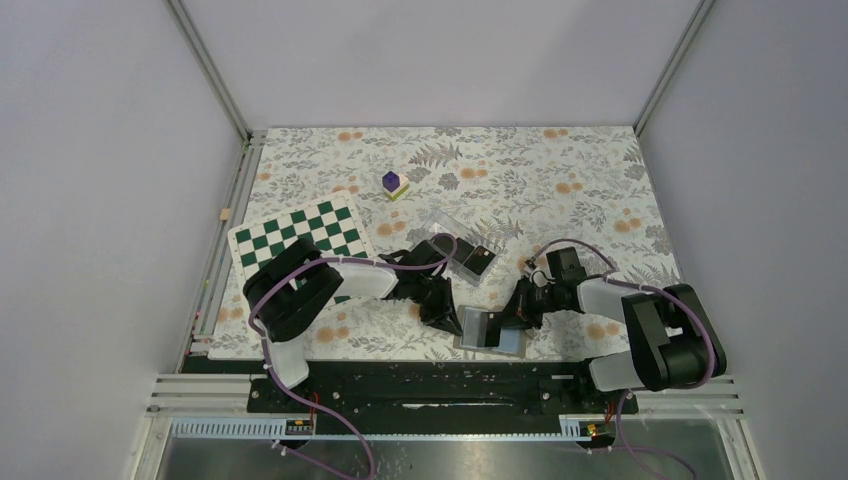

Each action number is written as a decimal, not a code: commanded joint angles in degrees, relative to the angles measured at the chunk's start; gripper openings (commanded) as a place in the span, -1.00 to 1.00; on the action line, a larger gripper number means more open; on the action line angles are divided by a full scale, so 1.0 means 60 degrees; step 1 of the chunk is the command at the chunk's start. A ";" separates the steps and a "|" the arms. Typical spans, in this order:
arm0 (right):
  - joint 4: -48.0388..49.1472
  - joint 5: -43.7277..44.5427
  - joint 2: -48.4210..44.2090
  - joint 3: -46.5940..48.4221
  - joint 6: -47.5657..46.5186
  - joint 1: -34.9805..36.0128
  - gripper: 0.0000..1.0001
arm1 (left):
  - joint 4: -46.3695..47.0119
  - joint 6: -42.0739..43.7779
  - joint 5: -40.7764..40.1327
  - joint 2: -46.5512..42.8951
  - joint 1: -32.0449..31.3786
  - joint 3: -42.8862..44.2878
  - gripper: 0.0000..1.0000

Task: Put the credit cards into the card holder
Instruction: Insert the credit card into the card holder.

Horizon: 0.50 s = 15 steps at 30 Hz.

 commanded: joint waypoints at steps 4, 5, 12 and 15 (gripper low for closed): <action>-0.1337 0.0933 0.0015 0.0758 -0.0642 0.0595 -0.52 | -0.0274 0.0374 -0.1035 0.0603 -0.0103 0.0111 -1.00; -0.1858 0.1156 -0.0086 0.0934 -0.0785 0.0682 -0.46 | -0.0272 0.0371 -0.1026 0.0593 -0.0100 0.0124 -1.00; -0.3564 0.2233 -0.0291 0.1927 -0.1498 0.0993 -0.13 | -0.0269 0.0389 -0.1004 0.0555 -0.0097 0.0156 -1.00; -0.3512 0.2177 0.0048 0.2026 -0.1466 0.1149 -0.07 | -0.0265 0.0389 -0.0941 0.0603 -0.0101 0.0220 -1.00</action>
